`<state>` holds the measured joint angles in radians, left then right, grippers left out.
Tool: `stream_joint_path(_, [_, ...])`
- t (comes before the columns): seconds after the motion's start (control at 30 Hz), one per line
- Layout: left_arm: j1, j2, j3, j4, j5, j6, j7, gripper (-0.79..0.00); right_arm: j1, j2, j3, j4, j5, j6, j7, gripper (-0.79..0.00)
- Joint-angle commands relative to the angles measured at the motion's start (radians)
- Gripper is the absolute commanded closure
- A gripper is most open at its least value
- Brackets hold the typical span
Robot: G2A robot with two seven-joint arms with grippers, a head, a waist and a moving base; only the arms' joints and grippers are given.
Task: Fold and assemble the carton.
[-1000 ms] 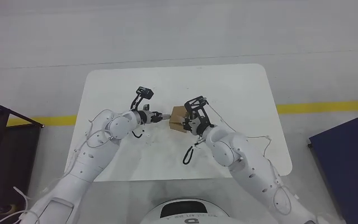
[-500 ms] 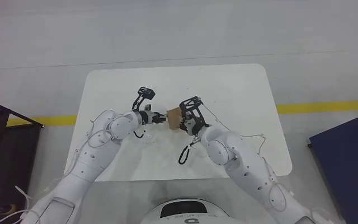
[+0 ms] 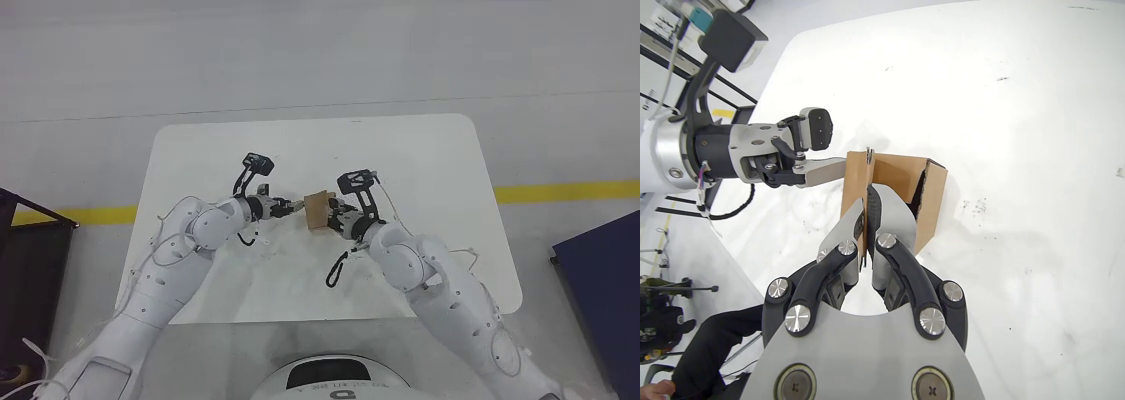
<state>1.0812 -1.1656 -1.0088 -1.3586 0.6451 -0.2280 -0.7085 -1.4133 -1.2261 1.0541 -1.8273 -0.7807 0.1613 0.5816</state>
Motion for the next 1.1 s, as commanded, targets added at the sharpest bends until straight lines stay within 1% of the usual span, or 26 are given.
stream_joint_path(0.0, [0.005, 0.003, -0.014, -0.007, -0.013, -0.005, -0.001, -0.785, -0.022, 0.004, 0.033, -0.009, 0.037, -0.029, -0.027, -0.785])
stream_joint_path(0.13, [0.020, 0.011, -0.049, -0.037, -0.028, -0.015, -0.006, -0.785, -0.095, 0.014, 0.130, -0.008, 0.149, -0.117, -0.117, -0.785])
stream_joint_path(0.23, [0.029, 0.016, -0.065, -0.066, -0.031, -0.017, -0.016, -0.785, -0.134, 0.018, 0.186, 0.030, 0.210, -0.167, -0.173, -0.785])
stream_joint_path(0.3, [0.030, 0.017, -0.065, -0.080, -0.021, -0.014, -0.026, -0.785, -0.140, 0.017, 0.201, 0.077, 0.291, -0.228, -0.194, -0.785])
stream_joint_path(0.37, [0.026, 0.015, -0.054, -0.085, -0.012, -0.007, -0.035, -0.785, -0.121, 0.015, 0.199, 0.144, 0.344, -0.269, -0.193, -0.785])
stream_joint_path(0.43, [0.015, 0.012, -0.036, -0.083, 0.010, 0.004, -0.043, -0.785, -0.099, 0.010, 0.183, 0.192, 0.361, -0.297, -0.210, -0.785])
stream_joint_path(0.47, [0.010, 0.010, -0.026, -0.080, 0.015, 0.010, -0.043, -0.785, -0.094, 0.008, 0.173, 0.206, 0.389, -0.333, -0.220, -0.785])
stream_joint_path(0.57, [-0.009, 0.002, 0.010, -0.067, 0.050, 0.028, -0.044, -0.785, -0.090, 0.003, 0.167, 0.257, 0.490, -0.482, -0.240, -0.785])
stream_joint_path(0.67, [-0.026, -0.008, 0.047, -0.045, 0.072, 0.042, -0.039, -0.785, -0.079, 0.001, 0.159, 0.305, 0.527, -0.567, -0.253, -0.785])
stream_joint_path(0.8, [-0.048, -0.021, 0.086, -0.013, 0.087, 0.056, -0.033, -0.785, -0.054, -0.003, 0.147, 0.365, 0.564, -0.589, -0.242, -0.785])
stream_joint_path(0.97, [-0.067, -0.033, 0.114, 0.015, 0.091, 0.065, -0.026, -0.785, -0.021, -0.003, 0.148, 0.429, 0.601, -0.567, -0.204, -0.785])
stream_joint_path(1.07, [-0.075, -0.037, 0.118, 0.021, 0.090, 0.067, -0.025, -0.785, -0.018, -0.001, 0.156, 0.440, 0.577, -0.554, -0.216, -0.785])
